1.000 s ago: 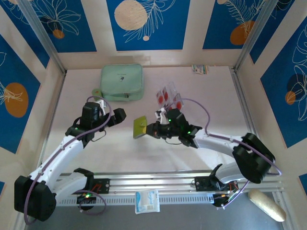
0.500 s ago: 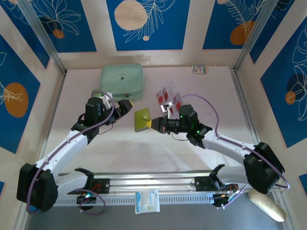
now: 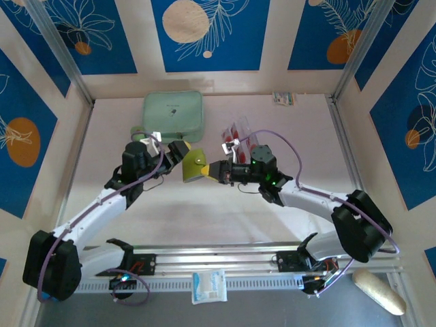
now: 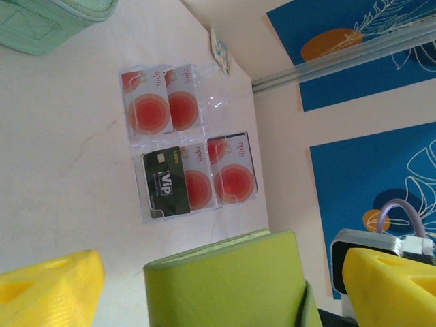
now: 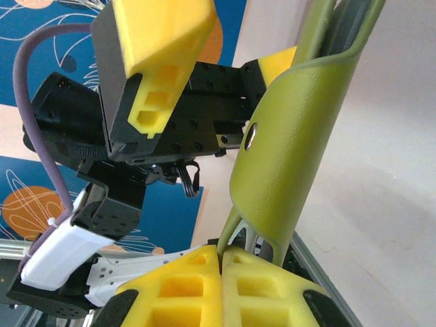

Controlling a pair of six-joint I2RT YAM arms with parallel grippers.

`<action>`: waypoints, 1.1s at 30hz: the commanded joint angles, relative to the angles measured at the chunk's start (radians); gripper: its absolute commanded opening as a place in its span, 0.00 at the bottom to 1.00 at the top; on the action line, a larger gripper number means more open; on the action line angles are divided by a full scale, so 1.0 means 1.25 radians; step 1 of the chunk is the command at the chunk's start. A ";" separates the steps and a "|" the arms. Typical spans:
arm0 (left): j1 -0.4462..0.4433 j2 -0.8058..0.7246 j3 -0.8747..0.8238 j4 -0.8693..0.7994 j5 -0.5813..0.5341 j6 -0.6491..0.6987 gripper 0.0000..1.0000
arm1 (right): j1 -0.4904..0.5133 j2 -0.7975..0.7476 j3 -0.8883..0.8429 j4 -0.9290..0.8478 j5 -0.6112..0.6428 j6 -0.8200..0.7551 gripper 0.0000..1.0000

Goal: Put the credit cards into the card holder

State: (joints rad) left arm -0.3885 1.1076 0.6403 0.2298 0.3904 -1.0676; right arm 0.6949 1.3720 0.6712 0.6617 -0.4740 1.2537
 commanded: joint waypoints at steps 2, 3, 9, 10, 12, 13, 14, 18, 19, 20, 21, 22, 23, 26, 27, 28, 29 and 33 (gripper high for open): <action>-0.006 -0.006 -0.021 0.079 0.019 -0.036 0.87 | -0.002 0.011 0.027 0.088 -0.021 0.034 0.00; -0.006 -0.006 -0.024 0.087 0.018 -0.041 0.86 | -0.002 0.013 0.028 0.088 -0.021 0.034 0.00; -0.006 -0.005 -0.040 0.135 0.021 -0.066 0.75 | -0.001 0.032 0.030 0.118 -0.020 0.051 0.00; -0.006 -0.005 -0.043 0.141 0.021 -0.070 0.72 | -0.001 0.036 0.030 0.123 -0.019 0.054 0.00; -0.006 -0.007 -0.045 0.153 0.021 -0.075 0.66 | -0.001 0.045 0.030 0.132 -0.018 0.060 0.00; -0.006 -0.008 -0.046 0.157 0.021 -0.078 0.62 | -0.001 0.049 0.029 0.138 -0.018 0.063 0.00; -0.006 -0.008 -0.047 0.164 0.021 -0.082 0.59 | -0.001 0.054 0.028 0.142 -0.017 0.065 0.00; -0.006 -0.009 -0.051 0.184 0.025 -0.093 0.53 | -0.001 0.069 0.024 0.163 -0.014 0.077 0.00; -0.006 -0.009 -0.052 0.186 0.025 -0.093 0.52 | -0.001 0.072 0.024 0.167 -0.013 0.079 0.00; -0.006 -0.011 -0.053 0.187 0.025 -0.095 0.51 | 0.000 0.076 0.024 0.169 -0.012 0.081 0.00; -0.006 -0.012 -0.054 0.187 0.025 -0.095 0.51 | 0.000 0.080 0.024 0.170 -0.011 0.081 0.00; -0.006 -0.013 -0.056 0.188 0.024 -0.095 0.49 | 0.000 0.083 0.024 0.172 -0.010 0.083 0.00; -0.006 -0.016 -0.057 0.189 0.024 -0.096 0.46 | 0.000 0.085 0.024 0.175 -0.010 0.084 0.00; -0.006 -0.021 -0.064 0.190 0.022 -0.095 0.38 | 0.000 0.095 0.023 0.183 -0.009 0.088 0.00; -0.007 -0.022 -0.066 0.189 0.021 -0.095 0.34 | 0.001 0.097 0.023 0.186 -0.009 0.090 0.00; -0.007 -0.023 -0.069 0.190 0.020 -0.093 0.29 | 0.000 0.100 0.023 0.186 -0.009 0.090 0.00; -0.006 -0.023 -0.069 0.187 0.019 -0.091 0.22 | 0.000 0.101 0.023 0.183 -0.009 0.090 0.00; -0.006 -0.021 -0.070 0.166 0.017 -0.071 0.00 | -0.005 0.092 0.029 0.103 -0.017 0.047 0.10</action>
State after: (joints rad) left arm -0.3897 1.1011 0.5583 0.4263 0.3935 -1.1816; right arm 0.6949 1.4918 0.6750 0.8379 -0.4797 1.3560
